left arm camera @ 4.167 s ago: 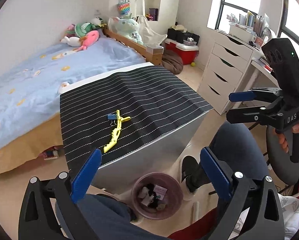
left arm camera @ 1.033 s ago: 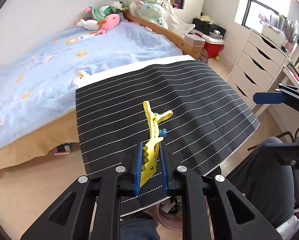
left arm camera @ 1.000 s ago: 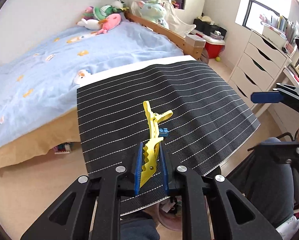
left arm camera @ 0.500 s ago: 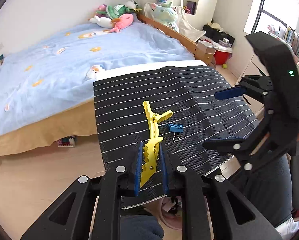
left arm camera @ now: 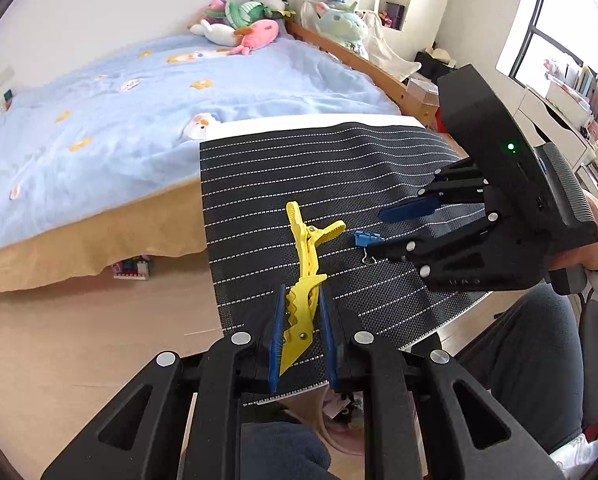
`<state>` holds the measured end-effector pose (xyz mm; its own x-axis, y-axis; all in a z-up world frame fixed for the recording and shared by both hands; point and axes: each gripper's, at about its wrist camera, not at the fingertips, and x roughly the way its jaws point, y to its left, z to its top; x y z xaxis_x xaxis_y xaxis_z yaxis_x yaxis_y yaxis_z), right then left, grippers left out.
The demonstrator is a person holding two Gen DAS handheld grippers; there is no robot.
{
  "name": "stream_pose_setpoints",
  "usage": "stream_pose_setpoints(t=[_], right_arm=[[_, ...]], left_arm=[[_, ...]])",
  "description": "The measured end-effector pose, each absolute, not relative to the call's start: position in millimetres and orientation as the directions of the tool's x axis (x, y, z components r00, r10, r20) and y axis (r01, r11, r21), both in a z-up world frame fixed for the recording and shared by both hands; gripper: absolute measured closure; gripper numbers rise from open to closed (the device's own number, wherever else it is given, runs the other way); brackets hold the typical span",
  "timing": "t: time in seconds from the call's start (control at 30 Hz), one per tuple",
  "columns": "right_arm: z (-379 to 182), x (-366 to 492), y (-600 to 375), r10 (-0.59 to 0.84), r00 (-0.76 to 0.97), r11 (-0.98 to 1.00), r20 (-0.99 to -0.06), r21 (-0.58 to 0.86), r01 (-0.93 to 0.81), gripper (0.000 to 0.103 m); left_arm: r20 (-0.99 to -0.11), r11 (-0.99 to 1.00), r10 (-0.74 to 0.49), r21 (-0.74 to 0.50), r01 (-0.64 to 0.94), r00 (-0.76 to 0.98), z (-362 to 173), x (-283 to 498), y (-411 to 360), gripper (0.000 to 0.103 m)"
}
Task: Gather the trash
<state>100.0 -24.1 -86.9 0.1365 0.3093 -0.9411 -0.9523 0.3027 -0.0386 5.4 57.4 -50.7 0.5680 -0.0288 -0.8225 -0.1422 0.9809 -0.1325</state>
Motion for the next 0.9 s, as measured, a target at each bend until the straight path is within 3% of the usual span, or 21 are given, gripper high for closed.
stream_pose_setpoints(t=[0.07, 0.17, 0.9], right_arm=[[-88, 100, -25, 0.311, 0.135, 0.304, -0.941, -0.036, -0.952, 0.093], [-87, 100, -26, 0.314, 0.14, 0.314, -0.939, -0.037, -0.949, 0.099], [-21, 85, -103, 0.474, 0.189, 0.443, -0.86, 0.047, -0.895, 0.102]], left_arm=[[-0.823, 0.98, -0.03, -0.135, -0.144, 0.567, -51, 5, 57, 0.087], [-0.824, 0.98, -0.034, -0.14, -0.145, 0.566, -52, 5, 56, 0.087], [-0.796, 0.989, -0.068, -0.131, -0.062, 0.602, -30, 7, 22, 0.087]])
